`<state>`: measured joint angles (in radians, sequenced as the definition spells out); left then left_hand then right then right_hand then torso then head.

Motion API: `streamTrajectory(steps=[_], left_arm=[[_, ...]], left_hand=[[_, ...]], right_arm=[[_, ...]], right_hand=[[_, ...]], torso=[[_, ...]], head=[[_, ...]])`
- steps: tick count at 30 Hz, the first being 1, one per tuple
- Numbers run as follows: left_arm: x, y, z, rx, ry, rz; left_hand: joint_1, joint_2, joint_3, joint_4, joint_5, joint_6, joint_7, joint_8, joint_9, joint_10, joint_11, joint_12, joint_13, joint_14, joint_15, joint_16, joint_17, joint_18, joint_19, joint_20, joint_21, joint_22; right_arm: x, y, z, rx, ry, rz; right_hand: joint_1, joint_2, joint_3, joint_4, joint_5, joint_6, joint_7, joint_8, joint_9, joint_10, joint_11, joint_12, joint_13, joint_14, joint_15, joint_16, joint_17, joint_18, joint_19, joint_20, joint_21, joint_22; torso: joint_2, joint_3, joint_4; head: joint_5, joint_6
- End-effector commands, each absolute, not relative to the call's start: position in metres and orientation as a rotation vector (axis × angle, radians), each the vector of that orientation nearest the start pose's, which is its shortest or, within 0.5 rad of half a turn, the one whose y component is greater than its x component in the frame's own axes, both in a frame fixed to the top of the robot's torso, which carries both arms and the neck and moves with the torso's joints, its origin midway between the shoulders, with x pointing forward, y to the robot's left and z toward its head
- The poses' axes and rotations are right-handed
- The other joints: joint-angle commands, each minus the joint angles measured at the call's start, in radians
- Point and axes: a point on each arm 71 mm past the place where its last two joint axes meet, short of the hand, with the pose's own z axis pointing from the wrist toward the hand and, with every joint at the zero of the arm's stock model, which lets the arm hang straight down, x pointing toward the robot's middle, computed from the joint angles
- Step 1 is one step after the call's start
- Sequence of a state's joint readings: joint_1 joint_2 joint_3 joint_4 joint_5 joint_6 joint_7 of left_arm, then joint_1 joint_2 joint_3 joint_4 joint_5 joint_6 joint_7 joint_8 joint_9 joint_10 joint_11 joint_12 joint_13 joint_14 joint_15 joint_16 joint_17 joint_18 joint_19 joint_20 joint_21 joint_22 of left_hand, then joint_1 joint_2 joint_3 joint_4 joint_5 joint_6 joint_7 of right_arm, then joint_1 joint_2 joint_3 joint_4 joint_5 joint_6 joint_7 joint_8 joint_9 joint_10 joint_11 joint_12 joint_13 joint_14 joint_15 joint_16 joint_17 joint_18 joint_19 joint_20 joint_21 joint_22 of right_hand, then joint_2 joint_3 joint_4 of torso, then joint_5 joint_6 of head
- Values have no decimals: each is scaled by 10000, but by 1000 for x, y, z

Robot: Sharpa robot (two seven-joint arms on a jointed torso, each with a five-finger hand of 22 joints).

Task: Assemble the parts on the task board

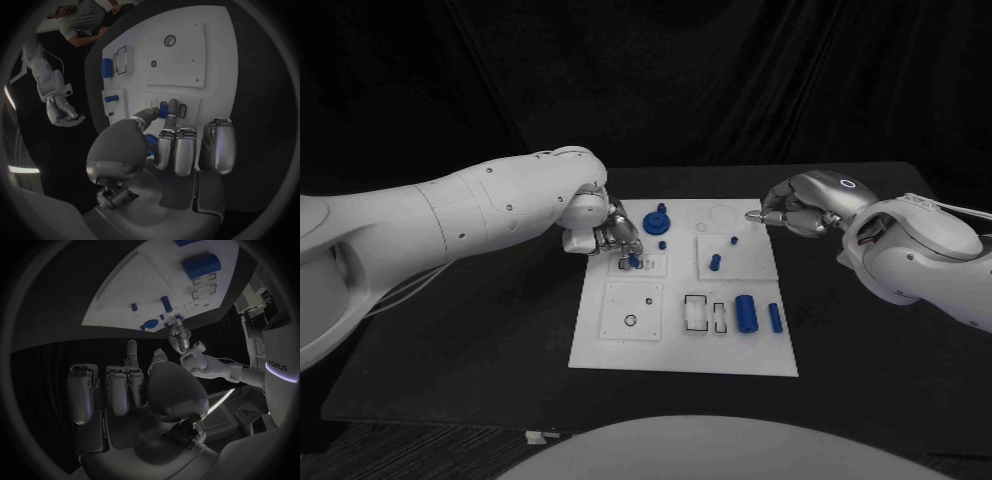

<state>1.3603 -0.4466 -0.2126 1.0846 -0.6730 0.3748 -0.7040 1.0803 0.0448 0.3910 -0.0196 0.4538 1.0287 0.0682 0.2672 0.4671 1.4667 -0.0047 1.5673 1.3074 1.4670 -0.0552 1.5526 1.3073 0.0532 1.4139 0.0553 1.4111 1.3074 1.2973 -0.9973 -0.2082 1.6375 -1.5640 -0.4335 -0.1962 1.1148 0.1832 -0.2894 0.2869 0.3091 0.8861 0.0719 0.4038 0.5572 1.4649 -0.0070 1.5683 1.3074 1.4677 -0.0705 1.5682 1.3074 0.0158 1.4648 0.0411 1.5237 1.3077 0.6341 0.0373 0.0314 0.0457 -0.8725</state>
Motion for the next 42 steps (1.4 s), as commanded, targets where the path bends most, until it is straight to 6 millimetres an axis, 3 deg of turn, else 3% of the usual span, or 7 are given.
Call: streamTrajectory(steps=[1, 42], left_arm=[[536, 147, -231, -2739, 26448, -2135], [533, 139, -231, -2264, 26545, -2323]], left_hand=[[-82, 13, 258, -197, -69, -5, -29, 70, -17, 1033, -48, 29, 2624, 890, -62, -26, 2348, 38, -10, -42, -25, 725], [-174, -3, 260, -145, -120, 14, -43, 113, 43, 1037, -59, 31, 2628, 876, -69, -47, 2320, 40, -4, -43, -32, 731]], right_arm=[[458, -249, -185, -1894, 16131, 4484], [458, -248, -185, -1867, 16112, 4484]], right_hand=[[73, -3, -43, -23, 51, 38, -13, 44, 16, 1059, 44, 25, 2634, 1031, 72, 26, 2634, -4, 746, 76, -49, 2426], [123, -2, -42, -24, 60, 33, -11, 47, 19, 1059, 46, 25, 2634, 1031, 72, 26, 2634, -4, 746, 76, -50, 2426]], torso=[[-3, 1, -2], [-6, 1, 1]], head=[[20, -2], [11, -2]])
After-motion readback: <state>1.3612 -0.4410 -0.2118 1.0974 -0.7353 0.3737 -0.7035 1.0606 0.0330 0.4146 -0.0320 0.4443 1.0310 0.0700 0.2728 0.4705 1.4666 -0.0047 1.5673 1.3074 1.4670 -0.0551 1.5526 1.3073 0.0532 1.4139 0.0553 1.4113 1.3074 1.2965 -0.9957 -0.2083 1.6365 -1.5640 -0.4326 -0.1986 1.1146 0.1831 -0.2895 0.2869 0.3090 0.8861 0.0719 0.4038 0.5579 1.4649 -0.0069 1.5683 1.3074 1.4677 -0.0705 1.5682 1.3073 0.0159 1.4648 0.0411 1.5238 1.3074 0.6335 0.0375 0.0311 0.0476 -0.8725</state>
